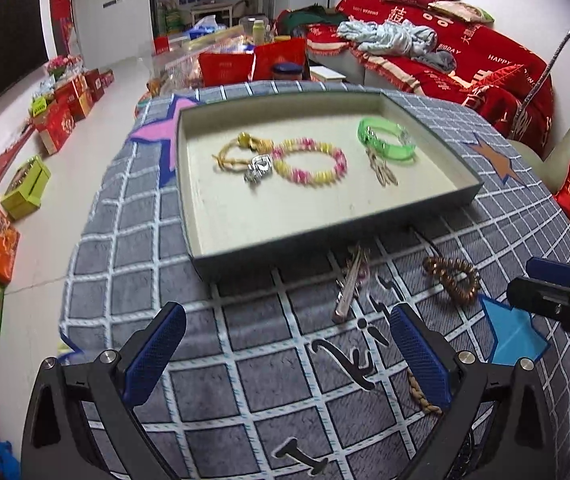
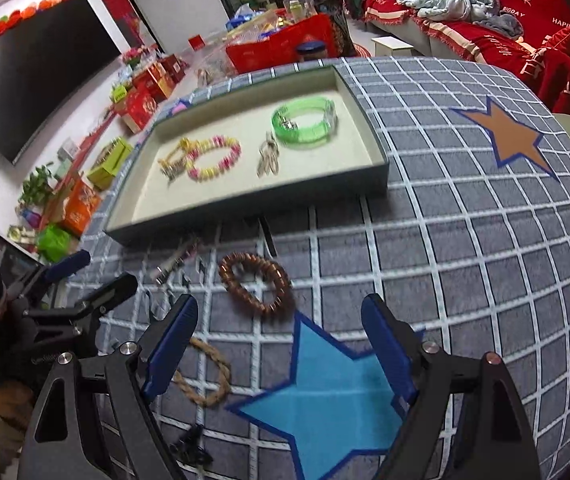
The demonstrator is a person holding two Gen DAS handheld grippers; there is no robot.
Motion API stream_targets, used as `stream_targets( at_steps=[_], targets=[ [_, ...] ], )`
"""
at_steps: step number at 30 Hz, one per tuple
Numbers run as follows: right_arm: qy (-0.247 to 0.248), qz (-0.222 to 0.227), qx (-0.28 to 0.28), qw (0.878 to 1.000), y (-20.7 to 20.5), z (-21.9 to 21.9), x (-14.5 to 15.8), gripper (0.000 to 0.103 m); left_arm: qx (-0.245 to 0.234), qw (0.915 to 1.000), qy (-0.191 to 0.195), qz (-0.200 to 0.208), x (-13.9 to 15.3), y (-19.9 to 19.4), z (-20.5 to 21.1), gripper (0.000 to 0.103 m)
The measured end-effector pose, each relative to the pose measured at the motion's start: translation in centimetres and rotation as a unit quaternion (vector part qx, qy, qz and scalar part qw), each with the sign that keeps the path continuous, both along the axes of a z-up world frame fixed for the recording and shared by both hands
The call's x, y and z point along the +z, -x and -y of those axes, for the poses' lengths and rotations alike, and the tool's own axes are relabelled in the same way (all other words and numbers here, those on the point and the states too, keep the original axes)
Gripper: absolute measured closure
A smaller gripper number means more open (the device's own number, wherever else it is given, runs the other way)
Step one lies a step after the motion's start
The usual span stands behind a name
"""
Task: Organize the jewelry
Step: 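Grasp the silver hair clip with the left tool while the right tool grasps the brown coiled hair tie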
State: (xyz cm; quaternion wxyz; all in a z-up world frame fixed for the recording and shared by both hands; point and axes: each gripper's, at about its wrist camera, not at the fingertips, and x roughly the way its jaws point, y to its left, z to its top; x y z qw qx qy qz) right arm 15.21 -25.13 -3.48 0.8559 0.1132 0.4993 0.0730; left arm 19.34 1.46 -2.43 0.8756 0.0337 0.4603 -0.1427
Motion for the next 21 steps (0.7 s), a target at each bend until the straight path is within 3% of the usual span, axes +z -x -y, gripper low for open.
stream_targets(
  at_steps=[21],
  targets=[
    [0.033, -0.028, -0.006, 0.999, -3.0, -0.5, -2.3, 0.017, -0.010, 0.9992, -0.038, -0.009, -2.0, -1.0, 2.7, 0.000]
  ],
)
